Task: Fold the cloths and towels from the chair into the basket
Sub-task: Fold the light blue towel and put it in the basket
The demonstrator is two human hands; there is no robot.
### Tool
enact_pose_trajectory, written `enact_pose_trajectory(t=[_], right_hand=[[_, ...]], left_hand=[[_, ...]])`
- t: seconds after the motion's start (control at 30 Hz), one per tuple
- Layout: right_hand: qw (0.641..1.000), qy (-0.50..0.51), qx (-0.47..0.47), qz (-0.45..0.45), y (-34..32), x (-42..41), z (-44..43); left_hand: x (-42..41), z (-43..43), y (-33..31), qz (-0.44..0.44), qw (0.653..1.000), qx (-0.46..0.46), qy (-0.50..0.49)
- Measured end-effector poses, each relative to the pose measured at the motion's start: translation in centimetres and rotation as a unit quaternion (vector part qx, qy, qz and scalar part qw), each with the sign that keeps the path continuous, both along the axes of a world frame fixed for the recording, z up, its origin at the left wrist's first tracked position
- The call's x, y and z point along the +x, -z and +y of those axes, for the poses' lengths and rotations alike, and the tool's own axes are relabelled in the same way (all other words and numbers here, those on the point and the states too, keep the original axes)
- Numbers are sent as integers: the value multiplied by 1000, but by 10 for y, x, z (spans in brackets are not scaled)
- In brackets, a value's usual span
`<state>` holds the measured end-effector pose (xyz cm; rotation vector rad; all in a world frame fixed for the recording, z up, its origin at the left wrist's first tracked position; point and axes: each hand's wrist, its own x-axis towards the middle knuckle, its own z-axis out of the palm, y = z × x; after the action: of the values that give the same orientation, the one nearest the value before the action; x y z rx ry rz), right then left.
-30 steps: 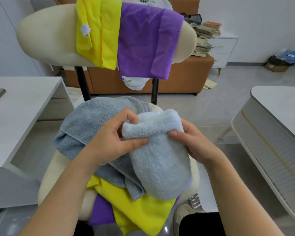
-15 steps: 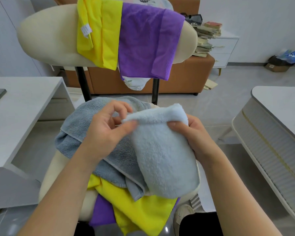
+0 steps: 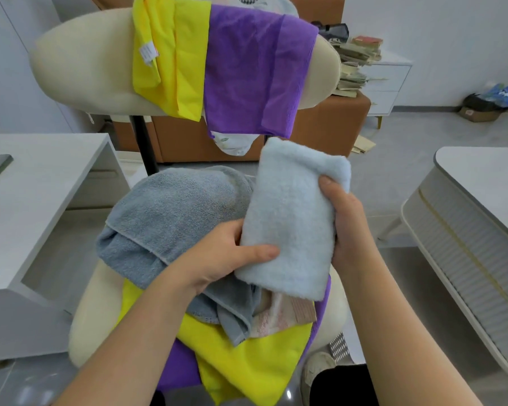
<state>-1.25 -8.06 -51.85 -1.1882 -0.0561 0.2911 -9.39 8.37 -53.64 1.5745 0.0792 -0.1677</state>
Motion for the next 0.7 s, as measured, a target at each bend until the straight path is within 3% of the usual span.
enact_pose_trajectory(t=[0.17,0.27,0.37,0.47,0.53,0.7], right_hand=[[998,22,61,4,2,7,-5],[997,-5,81,-8,4,8,-3],[997,-13,73,18,4,8,0],[991,41,104,67,8,6,6],[985,59,134,90,12,5,10],[990,15,116,78,14,10,3]], left_hand=[[1,14,-3,0,996,-11,-88],[3,12,-4,25,976,-115,-182],[5,12,-3,37,935,-237,-262],[3,6,-6,5,916,-339,-215],[1,-4,-6,-3,927,-331,-175],[5,-4,-2,-24,949,-187,-252]])
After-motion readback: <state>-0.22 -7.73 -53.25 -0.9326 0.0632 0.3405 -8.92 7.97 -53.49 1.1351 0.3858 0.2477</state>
